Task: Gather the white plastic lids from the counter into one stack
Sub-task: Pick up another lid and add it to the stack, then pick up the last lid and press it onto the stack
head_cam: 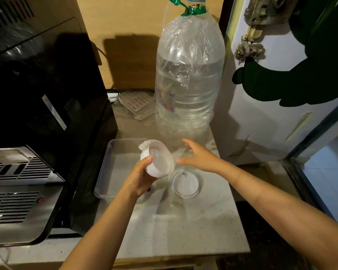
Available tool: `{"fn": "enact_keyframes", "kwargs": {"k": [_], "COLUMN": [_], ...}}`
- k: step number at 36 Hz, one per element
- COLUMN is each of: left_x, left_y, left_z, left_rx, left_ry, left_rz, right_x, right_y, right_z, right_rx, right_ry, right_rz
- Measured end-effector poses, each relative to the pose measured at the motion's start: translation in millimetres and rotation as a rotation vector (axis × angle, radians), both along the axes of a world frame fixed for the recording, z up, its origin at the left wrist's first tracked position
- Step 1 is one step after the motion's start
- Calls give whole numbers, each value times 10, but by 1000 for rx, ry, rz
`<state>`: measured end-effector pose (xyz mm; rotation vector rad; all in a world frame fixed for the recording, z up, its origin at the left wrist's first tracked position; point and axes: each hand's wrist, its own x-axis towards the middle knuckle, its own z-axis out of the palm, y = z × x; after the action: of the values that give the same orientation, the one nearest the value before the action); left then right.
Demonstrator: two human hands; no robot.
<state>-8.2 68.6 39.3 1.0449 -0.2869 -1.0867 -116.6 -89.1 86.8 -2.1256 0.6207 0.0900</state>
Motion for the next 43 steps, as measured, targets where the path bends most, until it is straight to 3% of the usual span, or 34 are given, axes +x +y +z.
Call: {"fn": "enact_keyframes", "kwargs": {"k": [8, 13, 28, 43], "left_x": [40, 36, 59, -6], "left_y": [125, 168, 213, 127], "left_z": [-23, -31, -87, -76], "left_rx": [18, 33, 62, 79], "left_ry": [-10, -22, -9, -34], "left_rz": [14, 5, 5, -29], "right_x": [-184, -209, -157, -139], "right_y": [-20, 147, 318, 417], "right_z": [-663, -840, -942, -910], "right_rx": [-97, -189, -302, -180], "right_ry": [328, 361, 304, 147], "right_rz": [-146, -169, -286, -321]}}
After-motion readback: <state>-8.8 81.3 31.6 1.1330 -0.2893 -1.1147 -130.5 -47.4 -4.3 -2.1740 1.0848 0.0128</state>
